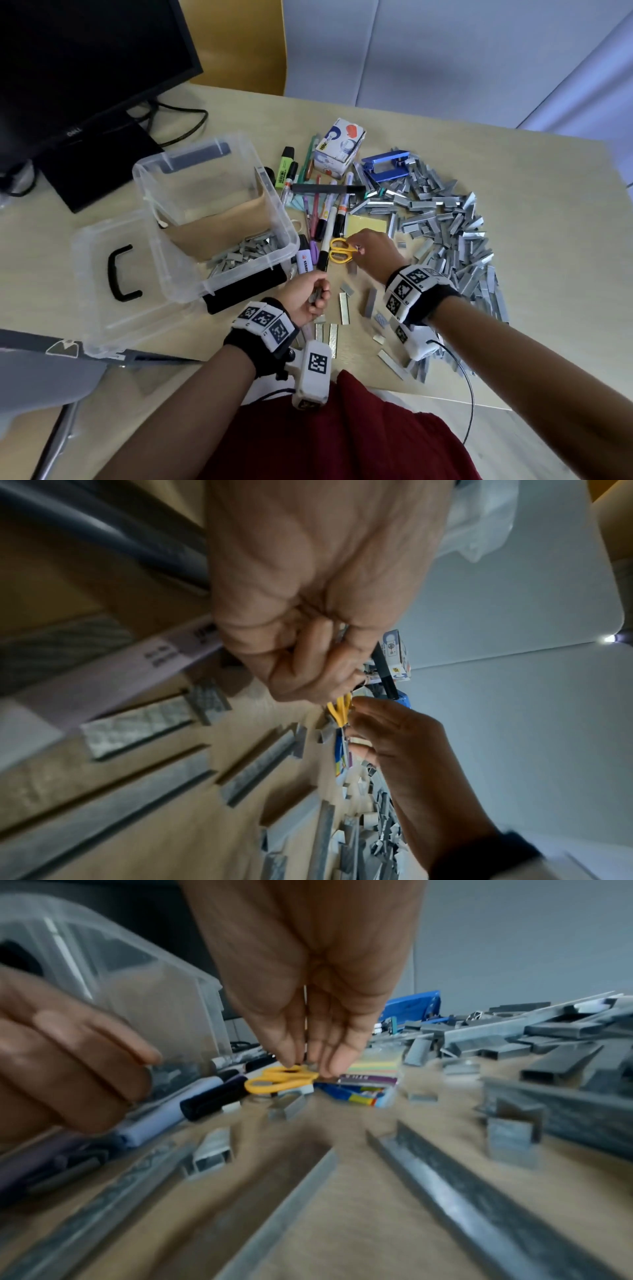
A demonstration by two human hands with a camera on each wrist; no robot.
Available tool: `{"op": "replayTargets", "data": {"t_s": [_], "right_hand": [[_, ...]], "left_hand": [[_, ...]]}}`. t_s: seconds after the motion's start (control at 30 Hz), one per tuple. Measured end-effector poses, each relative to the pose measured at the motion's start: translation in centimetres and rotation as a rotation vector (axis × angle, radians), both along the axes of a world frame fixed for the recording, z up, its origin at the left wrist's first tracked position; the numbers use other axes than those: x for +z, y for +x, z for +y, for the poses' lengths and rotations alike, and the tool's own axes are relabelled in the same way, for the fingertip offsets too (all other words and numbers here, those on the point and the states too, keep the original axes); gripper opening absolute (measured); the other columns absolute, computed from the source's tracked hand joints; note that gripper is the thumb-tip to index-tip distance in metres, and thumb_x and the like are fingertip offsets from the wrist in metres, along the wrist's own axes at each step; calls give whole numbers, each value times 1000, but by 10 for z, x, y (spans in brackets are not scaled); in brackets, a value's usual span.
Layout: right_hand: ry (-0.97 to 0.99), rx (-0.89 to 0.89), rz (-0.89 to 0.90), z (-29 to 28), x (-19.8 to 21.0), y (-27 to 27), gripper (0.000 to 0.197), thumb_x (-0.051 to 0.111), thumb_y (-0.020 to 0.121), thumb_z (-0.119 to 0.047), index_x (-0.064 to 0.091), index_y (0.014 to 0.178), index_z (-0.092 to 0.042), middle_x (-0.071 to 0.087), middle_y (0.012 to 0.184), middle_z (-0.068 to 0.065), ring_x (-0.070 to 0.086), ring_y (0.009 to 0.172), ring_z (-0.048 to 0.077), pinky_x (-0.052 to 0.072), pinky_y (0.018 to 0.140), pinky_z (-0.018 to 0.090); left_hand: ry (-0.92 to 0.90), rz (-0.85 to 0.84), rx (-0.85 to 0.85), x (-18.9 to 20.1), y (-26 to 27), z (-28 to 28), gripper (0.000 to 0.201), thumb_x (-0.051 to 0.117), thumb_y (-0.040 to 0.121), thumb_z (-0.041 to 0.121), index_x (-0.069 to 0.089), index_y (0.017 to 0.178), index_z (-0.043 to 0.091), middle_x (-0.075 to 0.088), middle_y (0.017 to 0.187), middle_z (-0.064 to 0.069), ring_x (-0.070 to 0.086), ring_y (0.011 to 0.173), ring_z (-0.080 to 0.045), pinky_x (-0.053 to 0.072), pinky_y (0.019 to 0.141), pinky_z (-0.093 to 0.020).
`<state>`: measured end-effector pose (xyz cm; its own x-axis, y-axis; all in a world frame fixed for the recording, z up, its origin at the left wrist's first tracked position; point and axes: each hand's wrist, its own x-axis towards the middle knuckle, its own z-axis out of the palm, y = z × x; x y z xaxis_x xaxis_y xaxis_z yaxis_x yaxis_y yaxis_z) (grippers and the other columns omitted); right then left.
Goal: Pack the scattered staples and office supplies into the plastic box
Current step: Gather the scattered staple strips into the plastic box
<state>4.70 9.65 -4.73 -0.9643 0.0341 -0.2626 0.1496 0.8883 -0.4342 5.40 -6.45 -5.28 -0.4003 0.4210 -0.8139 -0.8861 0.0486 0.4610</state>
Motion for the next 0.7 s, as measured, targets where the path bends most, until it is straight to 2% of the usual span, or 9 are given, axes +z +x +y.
{"op": "replayTargets", "data": {"t_s": [0.2,0.27,0.4,0.43,0.5,0.53,0.63,0.7], "right_hand": [[53,-51,-5,-5,-8,-14,26,43,84,5,66,96,1,61,102,19,56,97,32,34,72,28],[9,-108,26,0,-9,-14,26,44,83,5,68,93,0,62,100,19,56,96,32,34,72,26],[-91,-183,192,6,-1,-3,17,55,82,1,70,90,1,65,95,18,60,87,30,42,77,27],[-121,-179,235,4,4,2,15,57,83,1,71,88,1,66,93,17,61,81,27,43,75,23],[-201,-101,277,-3,17,16,12,60,83,0,72,85,-1,67,88,15,57,66,15,39,65,6],[-251,-31,259,-7,23,24,10,62,83,-1,72,85,-2,68,87,13,55,63,10,39,63,3],[-353,135,111,-17,35,38,13,65,82,-7,70,95,-5,68,88,5,61,67,12,50,64,14],[-373,125,103,-16,35,36,16,65,83,-9,69,98,-6,67,89,3,60,66,11,50,62,16]], "left_hand": [[-31,1,20,1,4,-4,38,37,98,20,42,61,11,46,39,2,38,28,-5,24,28,-11],[-41,5,39,1,3,-3,37,37,98,19,42,61,11,47,39,1,40,28,-6,27,29,-11],[-20,1,105,-1,2,0,38,36,99,15,47,65,5,55,41,-5,51,32,-10,39,32,-13],[-9,-3,121,-1,2,2,38,36,100,16,50,67,3,57,43,-7,55,34,-11,42,33,-13],[13,-12,151,-2,0,7,40,35,101,20,55,73,-1,61,48,-9,61,39,-14,47,37,-15],[22,-20,168,-2,-1,9,41,36,101,22,56,75,-2,62,50,-11,62,41,-15,48,38,-16],[42,-38,200,0,-2,16,30,46,97,25,59,85,1,63,63,-11,61,43,-18,49,38,-19],[42,-34,192,2,-3,19,27,48,97,24,59,82,3,61,59,-8,57,40,-15,46,37,-17]]}}
